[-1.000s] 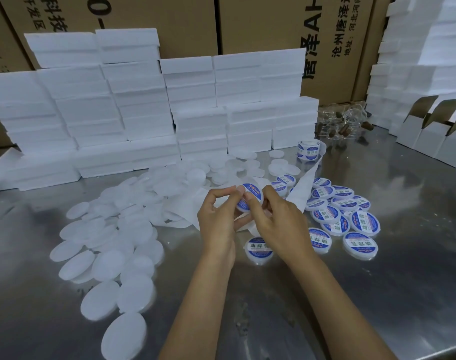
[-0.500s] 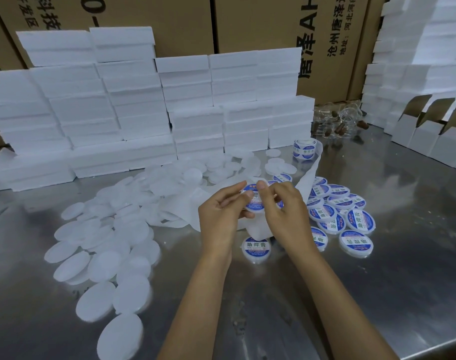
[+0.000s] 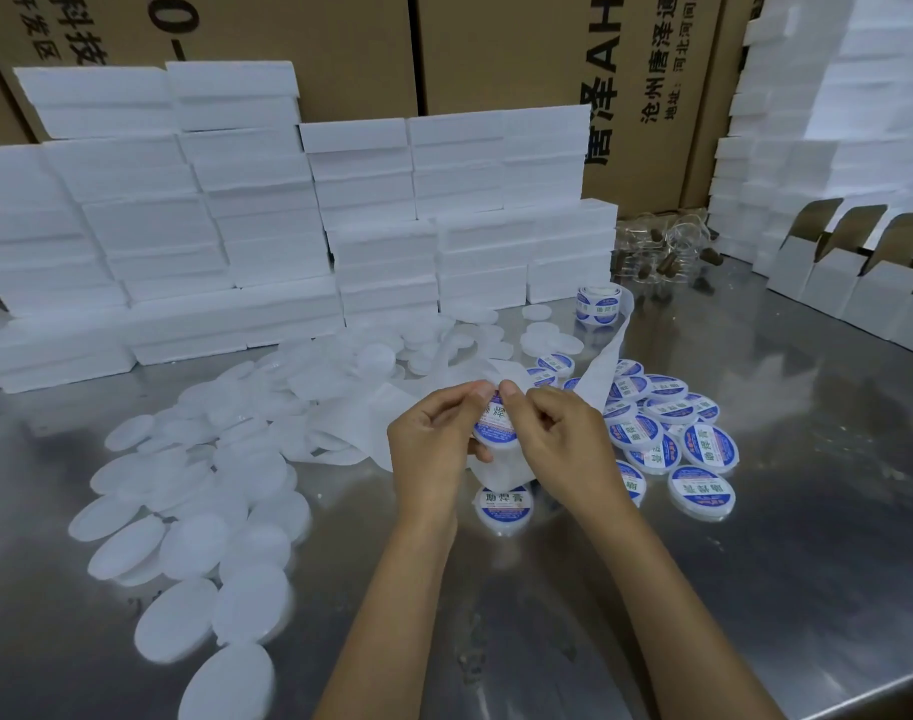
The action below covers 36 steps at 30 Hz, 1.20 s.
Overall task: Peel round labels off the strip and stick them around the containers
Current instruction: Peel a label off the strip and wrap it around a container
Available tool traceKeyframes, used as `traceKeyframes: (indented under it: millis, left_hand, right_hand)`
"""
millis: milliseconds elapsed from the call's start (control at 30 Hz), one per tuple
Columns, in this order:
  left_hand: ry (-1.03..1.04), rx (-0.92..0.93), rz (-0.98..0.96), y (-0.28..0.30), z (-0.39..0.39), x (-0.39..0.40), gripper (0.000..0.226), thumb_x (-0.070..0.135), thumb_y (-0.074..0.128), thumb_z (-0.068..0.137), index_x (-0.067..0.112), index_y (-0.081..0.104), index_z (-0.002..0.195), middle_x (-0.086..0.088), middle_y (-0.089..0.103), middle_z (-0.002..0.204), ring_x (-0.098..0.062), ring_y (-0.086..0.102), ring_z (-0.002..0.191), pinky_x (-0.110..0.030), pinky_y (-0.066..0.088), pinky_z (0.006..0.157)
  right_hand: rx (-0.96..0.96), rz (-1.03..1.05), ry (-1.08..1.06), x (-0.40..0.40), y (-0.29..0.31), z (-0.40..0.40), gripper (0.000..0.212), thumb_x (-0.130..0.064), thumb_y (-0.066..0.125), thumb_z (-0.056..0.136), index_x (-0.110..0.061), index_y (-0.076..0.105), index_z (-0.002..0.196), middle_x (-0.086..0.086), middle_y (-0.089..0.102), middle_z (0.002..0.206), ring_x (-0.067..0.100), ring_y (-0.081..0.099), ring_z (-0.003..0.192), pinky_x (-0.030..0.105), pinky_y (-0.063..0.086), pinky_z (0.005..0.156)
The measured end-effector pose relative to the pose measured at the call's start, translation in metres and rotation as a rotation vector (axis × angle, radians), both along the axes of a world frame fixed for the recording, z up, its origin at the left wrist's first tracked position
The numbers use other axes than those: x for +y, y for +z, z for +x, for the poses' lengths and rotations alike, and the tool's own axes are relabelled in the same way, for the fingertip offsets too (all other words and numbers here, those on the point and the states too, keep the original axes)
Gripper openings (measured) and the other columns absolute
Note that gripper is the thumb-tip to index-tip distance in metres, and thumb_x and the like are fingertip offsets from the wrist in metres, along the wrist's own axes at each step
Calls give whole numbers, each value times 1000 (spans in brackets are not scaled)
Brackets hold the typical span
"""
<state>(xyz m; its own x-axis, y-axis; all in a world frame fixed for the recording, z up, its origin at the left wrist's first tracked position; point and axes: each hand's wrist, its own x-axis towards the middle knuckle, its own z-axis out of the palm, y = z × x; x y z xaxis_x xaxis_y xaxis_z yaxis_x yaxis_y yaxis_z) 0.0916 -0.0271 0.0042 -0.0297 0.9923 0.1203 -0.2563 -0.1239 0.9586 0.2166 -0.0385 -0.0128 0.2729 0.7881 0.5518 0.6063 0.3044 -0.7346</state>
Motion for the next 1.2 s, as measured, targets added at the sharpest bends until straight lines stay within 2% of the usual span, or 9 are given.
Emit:
traceKeyframes:
  millis: [167, 333, 500, 633, 700, 833, 933, 1100, 1200]
  left_hand:
    - [-160, 54, -1, 0, 3, -1, 27, 9, 79, 83, 20, 75, 107, -6, 75, 97, -18, 58, 53, -24, 51, 50]
    - [20, 67, 1, -2, 1, 2, 11, 13, 82, 82, 10, 72, 87, -8, 75, 79, -18, 59, 43, -24, 49, 43]
    - [74, 39, -31, -4, 0, 3, 21, 26, 76, 89, 7, 73, 83, -5, 74, 68, -13, 64, 48, -21, 46, 40]
    - [19, 12, -94, -4, -1, 3, 16, 26, 59, 100, 16, 72, 99, -3, 78, 80, -20, 72, 59, -25, 49, 40]
    - [26, 10, -103, -4, -5, 5, 14, 20, 57, 100, 17, 70, 102, -3, 78, 81, -18, 69, 56, -25, 47, 39]
    - [96, 26, -150, -10, -11, 11, 18, 13, 51, 99, 16, 69, 99, -1, 75, 71, -12, 59, 45, -21, 38, 36]
    - [120, 23, -199, -17, -15, 16, 19, 12, 50, 98, 15, 68, 97, 0, 71, 63, -11, 54, 41, -20, 35, 36]
    - [125, 24, -227, -26, -20, 20, 19, 10, 50, 95, 13, 68, 94, 0, 60, 51, -11, 47, 38, -20, 32, 36]
    - [164, 16, -214, -30, -24, 20, 19, 11, 49, 92, 12, 67, 87, -1, 54, 50, -11, 42, 37, -19, 29, 36]
  right_hand:
    - [83, -18, -79, 0, -3, 0, 56, -40, 47, 102, -11, 43, 55, -3, 44, 48, 11, 39, 49, 34, 33, 53]
    - [26, -57, 7, -6, -1, -4, 57, -55, 44, 98, -14, 48, 59, -1, 44, 50, 9, 39, 50, 34, 35, 53]
    - [12, -86, 11, -6, -2, -9, 54, -45, 51, 98, -18, 38, 54, -6, 43, 47, 9, 40, 49, 26, 31, 50]
    - [215, -46, -183, -4, -2, 7, 52, -47, 46, 100, -18, 43, 57, -8, 48, 50, 11, 42, 53, 33, 32, 52]
    - [177, -63, -391, -4, -4, 25, 55, -49, 40, 101, -17, 43, 57, -4, 50, 52, 16, 44, 54, 32, 29, 51]
    - [-9, -185, -666, -9, -11, 64, 56, -42, 33, 104, -7, 55, 65, 16, 65, 69, 36, 57, 70, 40, 41, 71]
    - [-145, -343, -745, -12, -14, 80, 59, -45, 32, 103, -2, 65, 79, 17, 69, 80, 37, 61, 82, 42, 35, 93]
    - [-166, -402, -820, -15, -16, 79, 54, -48, 40, 99, -5, 65, 78, 15, 69, 78, 33, 58, 77, 40, 29, 93]
    - [-86, -235, -778, -18, -13, 68, 41, -34, 48, 97, -6, 59, 70, 12, 63, 67, 36, 57, 73, 42, 31, 91]
